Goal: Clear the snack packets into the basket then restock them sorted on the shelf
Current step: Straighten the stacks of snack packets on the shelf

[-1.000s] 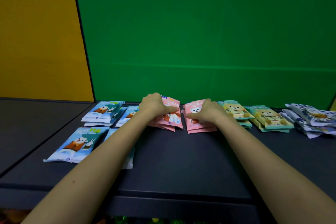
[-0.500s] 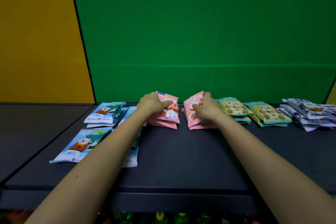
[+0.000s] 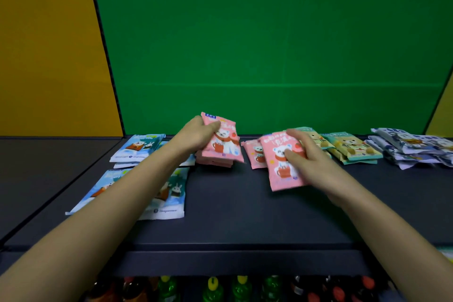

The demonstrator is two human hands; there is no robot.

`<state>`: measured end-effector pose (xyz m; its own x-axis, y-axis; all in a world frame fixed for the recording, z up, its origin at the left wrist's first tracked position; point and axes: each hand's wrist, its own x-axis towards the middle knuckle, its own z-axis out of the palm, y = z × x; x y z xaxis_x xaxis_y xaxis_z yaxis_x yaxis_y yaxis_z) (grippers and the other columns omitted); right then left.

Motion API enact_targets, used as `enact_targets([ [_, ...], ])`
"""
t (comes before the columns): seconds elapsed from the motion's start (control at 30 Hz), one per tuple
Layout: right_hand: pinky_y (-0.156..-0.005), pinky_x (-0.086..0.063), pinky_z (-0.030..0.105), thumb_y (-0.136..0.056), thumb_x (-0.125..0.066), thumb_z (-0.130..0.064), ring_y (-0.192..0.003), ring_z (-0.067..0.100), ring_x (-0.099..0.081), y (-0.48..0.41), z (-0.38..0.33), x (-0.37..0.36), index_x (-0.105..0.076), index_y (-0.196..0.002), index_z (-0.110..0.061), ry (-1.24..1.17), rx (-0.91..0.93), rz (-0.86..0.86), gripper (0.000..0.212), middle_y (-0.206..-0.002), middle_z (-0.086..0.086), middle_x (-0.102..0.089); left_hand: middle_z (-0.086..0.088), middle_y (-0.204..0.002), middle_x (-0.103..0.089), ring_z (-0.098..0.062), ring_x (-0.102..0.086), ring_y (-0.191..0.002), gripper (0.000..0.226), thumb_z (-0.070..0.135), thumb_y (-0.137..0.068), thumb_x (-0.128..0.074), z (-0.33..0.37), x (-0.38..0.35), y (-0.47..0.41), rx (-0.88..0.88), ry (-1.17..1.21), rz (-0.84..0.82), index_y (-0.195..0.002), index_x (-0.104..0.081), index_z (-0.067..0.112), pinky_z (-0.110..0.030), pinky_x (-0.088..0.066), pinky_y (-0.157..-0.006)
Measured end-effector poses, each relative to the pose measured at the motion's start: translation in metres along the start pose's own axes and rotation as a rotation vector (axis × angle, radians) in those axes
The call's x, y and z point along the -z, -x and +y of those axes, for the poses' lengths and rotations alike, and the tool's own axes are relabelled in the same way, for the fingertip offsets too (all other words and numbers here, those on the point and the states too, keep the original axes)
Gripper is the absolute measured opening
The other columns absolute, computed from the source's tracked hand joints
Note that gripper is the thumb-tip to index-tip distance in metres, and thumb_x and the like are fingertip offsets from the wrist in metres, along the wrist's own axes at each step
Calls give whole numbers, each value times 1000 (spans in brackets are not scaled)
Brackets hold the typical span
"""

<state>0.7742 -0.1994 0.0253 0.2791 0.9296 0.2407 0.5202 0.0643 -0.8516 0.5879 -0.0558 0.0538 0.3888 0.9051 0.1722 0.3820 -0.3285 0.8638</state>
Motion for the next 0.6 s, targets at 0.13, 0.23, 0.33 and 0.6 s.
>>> enact_targets([
  [0.13,-96,-37,32,-96,-42,-30,-120,19,-47,35,11,-7,-28,-139,-40,214,-23,-60,45,-133,2,-46,-4,-92,-62,-18,-58,-82,21,32,-95,-47,-5,-3,50,28,-186,-110,-97,-50,12,-23,-44,-73],
  [0.23,-94,-37,35,-96,-33,-42,-125,25,-43,42,10,-15,-18,-144,-40,488,-49,-43,50,-138,3,-41,-9,-115,-58,-23,-56,-102,45,41,-94,-44,-15,-8,63,69,-363,-161,-124,-35,8,-30,-40,-80],
  [0.33,-80,-36,34,-96,-23,-50,-116,28,-49,44,6,-20,-12,-146,-38,753,-63,-50,53,-131,4,-41,-12,-125,-55,-26,-54,-110,56,44,-94,-41,-20,-9,62,65,-521,-178,-131,-30,3,-31,-41,-85],
  [0.6,-76,-37,34,-95,-21,-54,-113,25,-49,42,-1,-22,-20,-145,-37,920,-28,-48,53,-124,2,-41,-11,-116,-60,-28,-56,-106,49,44,-97,-31,-21,-16,76,-86,-994,-135,-129,-32,7,-36,-43,-80],
])
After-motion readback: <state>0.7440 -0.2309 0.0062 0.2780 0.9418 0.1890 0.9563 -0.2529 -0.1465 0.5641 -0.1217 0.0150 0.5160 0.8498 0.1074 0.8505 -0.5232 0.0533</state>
